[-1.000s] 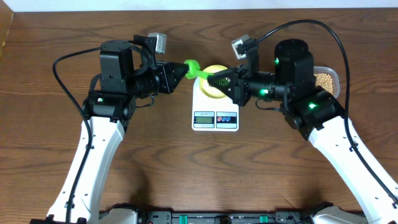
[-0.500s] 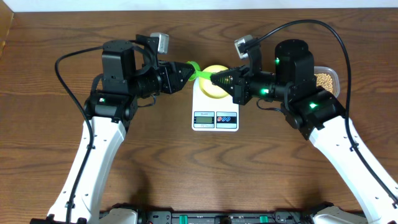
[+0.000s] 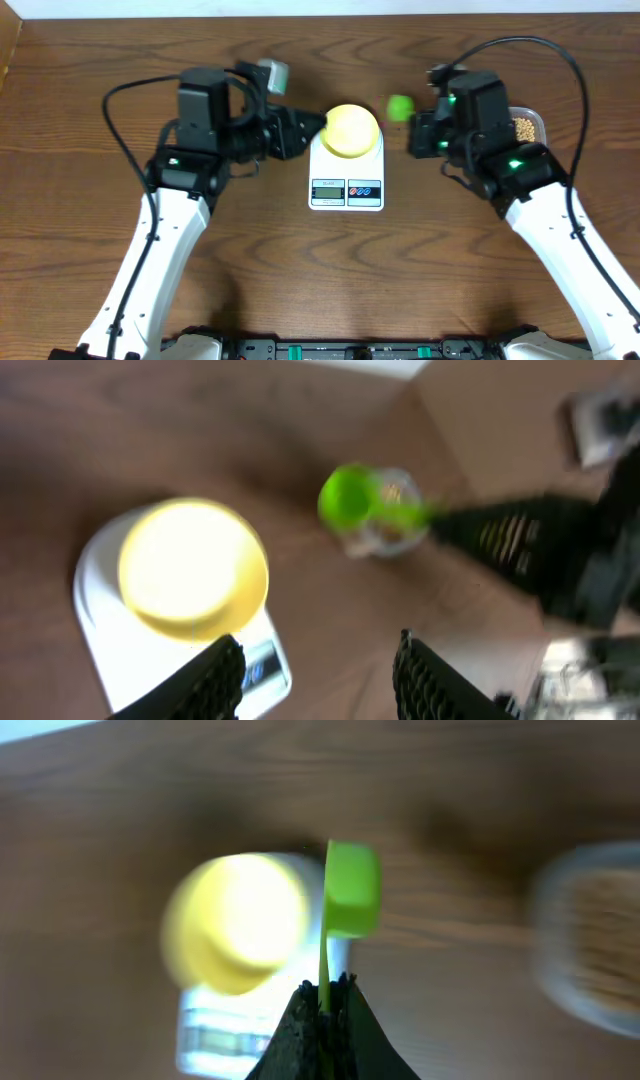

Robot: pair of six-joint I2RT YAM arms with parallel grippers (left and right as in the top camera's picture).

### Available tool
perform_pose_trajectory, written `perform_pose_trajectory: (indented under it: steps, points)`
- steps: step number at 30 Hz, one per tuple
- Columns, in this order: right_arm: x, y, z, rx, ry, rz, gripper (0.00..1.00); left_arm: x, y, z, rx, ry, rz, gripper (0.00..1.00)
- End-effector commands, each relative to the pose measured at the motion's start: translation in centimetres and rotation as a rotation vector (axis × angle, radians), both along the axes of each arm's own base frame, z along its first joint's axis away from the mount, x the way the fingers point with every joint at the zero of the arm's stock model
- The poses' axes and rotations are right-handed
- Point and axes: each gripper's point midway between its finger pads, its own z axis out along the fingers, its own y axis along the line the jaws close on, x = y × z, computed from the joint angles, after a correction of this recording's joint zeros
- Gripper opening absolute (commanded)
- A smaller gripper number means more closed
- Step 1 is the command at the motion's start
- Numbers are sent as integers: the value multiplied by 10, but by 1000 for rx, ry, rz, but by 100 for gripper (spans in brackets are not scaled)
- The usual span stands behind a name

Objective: Scoop item into bowl and weigh 50g on scale

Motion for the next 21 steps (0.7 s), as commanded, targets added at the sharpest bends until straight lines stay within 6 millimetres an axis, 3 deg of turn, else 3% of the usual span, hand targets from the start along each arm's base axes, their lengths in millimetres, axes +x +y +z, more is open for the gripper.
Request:
perform_pose_trajectory:
  steps: [1, 9, 12, 21]
  points:
    - [12, -56, 4, -148, -26, -200, 1, -9, -7, -12, 176, -60, -10, 51]
    - [9, -101, 5, -209, 15, -320, 1, -57, -51, -49, 350, 1, -154, 51]
    - [6, -116, 2, -222, 42, -356, 1, -70, -62, -76, 419, 67, -206, 51]
    - [-5, -134, -7, -244, 101, -388, 1, -71, -79, -144, 645, 98, -229, 51]
